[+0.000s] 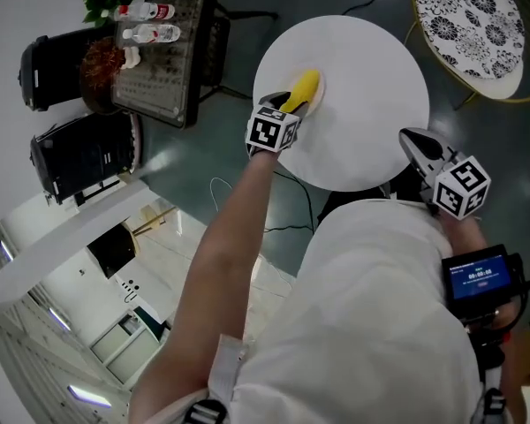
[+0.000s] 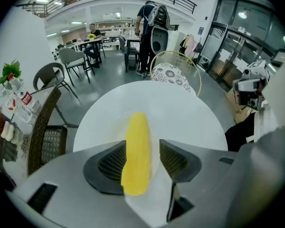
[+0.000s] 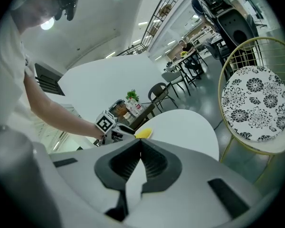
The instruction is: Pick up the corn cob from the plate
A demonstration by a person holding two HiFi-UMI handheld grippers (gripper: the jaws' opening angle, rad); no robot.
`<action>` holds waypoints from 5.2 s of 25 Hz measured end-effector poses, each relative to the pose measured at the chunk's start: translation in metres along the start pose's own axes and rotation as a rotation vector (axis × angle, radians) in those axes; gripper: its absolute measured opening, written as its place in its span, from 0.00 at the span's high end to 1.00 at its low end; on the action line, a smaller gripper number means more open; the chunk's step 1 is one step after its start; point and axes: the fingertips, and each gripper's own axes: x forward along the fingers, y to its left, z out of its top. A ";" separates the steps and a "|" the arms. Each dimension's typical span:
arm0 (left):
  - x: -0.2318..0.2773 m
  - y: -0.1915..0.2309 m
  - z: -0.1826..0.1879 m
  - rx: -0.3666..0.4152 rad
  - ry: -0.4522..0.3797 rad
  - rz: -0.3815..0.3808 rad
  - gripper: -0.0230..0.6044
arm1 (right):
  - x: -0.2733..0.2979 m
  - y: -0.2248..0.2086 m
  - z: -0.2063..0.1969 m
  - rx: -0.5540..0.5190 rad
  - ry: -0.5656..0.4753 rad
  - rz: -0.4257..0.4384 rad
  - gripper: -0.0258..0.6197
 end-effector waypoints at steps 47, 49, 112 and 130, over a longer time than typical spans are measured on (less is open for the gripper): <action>0.015 -0.045 0.006 -0.512 -0.078 -0.391 0.57 | -0.025 -0.022 0.002 -0.013 -0.076 -0.073 0.95; 0.011 -0.055 0.010 -0.567 -0.112 -0.435 0.57 | -0.024 -0.017 0.002 -0.015 -0.073 -0.069 0.95; 0.055 -0.173 0.024 0.175 0.031 -0.112 0.56 | -0.042 -0.034 -0.007 -0.032 -0.040 -0.044 0.95; -0.087 -0.173 -0.031 -0.149 -0.385 -0.015 0.57 | -0.022 0.068 -0.004 -0.218 0.026 0.066 0.95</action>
